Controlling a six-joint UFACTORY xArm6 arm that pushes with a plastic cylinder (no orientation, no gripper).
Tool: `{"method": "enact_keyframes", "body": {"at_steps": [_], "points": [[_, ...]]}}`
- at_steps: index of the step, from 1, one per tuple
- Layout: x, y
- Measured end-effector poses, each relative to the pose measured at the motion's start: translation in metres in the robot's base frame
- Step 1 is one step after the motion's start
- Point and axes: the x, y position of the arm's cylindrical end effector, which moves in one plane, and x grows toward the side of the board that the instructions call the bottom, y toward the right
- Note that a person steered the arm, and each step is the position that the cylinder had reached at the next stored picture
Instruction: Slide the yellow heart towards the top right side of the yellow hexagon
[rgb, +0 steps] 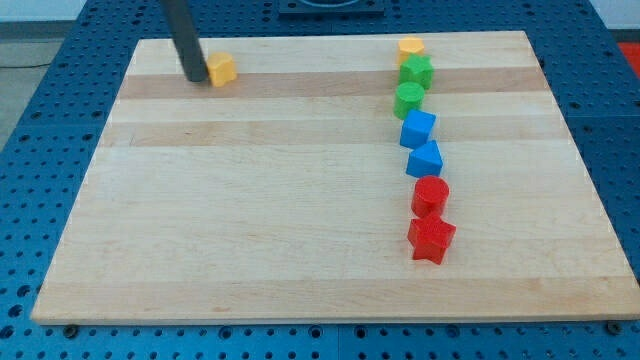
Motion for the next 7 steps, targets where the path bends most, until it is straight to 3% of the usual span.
{"method": "enact_keyframes", "body": {"at_steps": [2, 5, 7], "points": [[-0.002, 0.066], [-0.039, 0.060], [-0.045, 0.107]]}}
